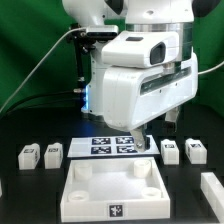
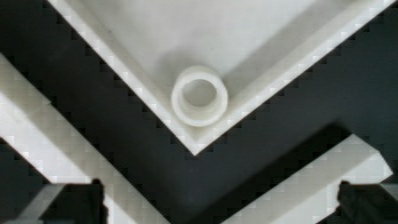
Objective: Assemble one leg
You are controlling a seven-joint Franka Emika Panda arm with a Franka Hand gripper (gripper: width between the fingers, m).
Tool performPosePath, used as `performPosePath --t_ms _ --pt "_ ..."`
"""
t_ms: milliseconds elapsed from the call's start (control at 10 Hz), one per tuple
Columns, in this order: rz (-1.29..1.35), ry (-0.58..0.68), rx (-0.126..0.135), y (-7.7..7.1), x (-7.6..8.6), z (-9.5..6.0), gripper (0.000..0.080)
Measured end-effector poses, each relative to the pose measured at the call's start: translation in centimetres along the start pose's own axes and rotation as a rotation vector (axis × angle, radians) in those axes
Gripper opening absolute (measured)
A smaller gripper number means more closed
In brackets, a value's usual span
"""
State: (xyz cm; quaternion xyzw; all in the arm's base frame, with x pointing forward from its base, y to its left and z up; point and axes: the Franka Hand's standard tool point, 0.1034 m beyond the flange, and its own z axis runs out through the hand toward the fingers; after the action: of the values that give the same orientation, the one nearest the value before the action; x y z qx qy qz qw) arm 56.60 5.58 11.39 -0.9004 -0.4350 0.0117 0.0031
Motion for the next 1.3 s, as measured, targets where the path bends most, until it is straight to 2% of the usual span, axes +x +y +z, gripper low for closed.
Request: performPosePath --t_ms 600,800,900,1100,1300 --pt "-0.039 0.000 0.000 0.0 0.0 0.0 0.0650" --pt "-0.158 -0.001 0.000 0.0 -0.1 0.1 0.0650" --pt "-0.310 0.000 -0.004 -0.9 -0.8 0.1 0.0650" --pt "-0.539 -0.009 -0.006 -3.9 -4.0 0.1 0.0650" --pt "-0.733 -0.006 -0.009 -6.5 -8.0 1.9 0.0650"
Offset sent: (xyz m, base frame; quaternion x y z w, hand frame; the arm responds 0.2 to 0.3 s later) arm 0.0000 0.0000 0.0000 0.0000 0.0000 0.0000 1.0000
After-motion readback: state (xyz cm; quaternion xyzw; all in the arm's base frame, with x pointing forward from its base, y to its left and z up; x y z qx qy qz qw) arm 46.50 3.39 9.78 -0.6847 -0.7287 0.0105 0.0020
